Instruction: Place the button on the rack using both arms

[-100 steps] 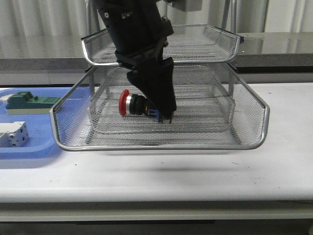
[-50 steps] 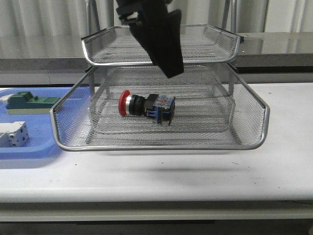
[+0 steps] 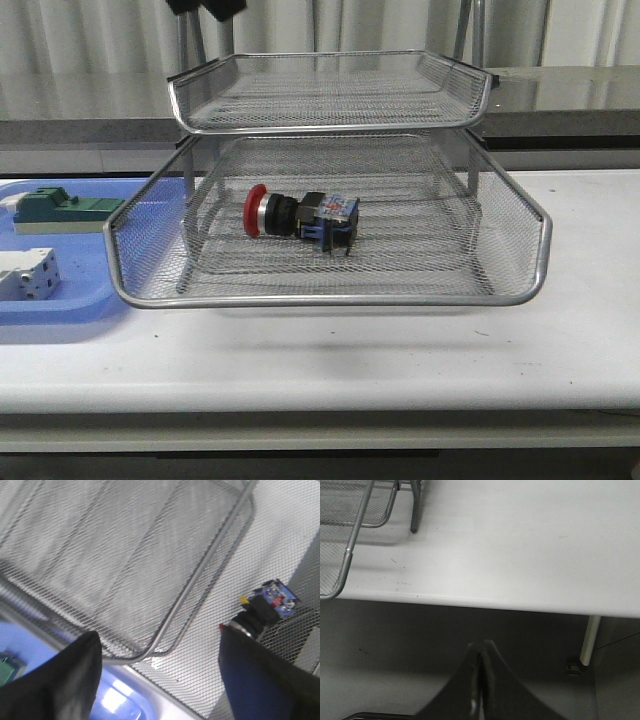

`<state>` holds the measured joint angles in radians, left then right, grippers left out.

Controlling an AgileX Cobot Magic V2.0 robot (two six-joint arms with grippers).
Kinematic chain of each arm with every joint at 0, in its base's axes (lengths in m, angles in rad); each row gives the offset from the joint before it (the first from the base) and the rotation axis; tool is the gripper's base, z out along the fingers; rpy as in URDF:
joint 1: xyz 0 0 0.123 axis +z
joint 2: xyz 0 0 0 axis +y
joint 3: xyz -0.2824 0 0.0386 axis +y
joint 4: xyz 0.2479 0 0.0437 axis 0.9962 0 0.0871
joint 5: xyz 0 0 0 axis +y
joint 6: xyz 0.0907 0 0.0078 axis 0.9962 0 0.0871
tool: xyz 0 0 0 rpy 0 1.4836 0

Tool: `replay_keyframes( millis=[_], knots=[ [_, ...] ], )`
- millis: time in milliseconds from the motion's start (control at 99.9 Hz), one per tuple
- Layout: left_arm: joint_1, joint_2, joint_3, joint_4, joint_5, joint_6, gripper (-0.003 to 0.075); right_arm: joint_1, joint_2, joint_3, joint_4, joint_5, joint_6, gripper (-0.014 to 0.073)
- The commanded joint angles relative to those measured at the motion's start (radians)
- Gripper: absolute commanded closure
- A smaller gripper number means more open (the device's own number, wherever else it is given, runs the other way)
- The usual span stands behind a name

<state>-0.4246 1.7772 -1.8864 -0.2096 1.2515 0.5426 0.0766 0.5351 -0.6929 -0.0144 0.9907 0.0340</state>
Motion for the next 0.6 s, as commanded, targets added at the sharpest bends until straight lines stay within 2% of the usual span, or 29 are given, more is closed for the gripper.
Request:
replay_keyframes(
  millis=[0,190,320,441,591],
  knots=[
    [0.049,-0.087,-0.032,-0.018,0.015,-0.028,0.024,-0.001,0.002,-0.034,-0.006,-0.056,0.0,0.0664],
    [0.164,-0.16,-0.03,-0.018,0.015,-0.047,0.0241,-0.001,0.002,-0.034,-0.006,-0.056,0.0,0.0664],
    [0.241,-0.206,-0.005,-0.018,0.011,-0.066,0.0269,-0.001,0.002,-0.034,-0.006,-0.056,0.0,0.0664],
    [0.301,-0.268,0.078,-0.018,-0.023,-0.068,0.0283,-0.001,0.002,-0.034,-0.006,-0.056,0.0,0.0664],
    [0.373,-0.379,0.242,-0.027,-0.137,-0.072,0.0283,-0.001,0.002,-0.034,-0.006,-0.056,0.0,0.0664]
  ],
)
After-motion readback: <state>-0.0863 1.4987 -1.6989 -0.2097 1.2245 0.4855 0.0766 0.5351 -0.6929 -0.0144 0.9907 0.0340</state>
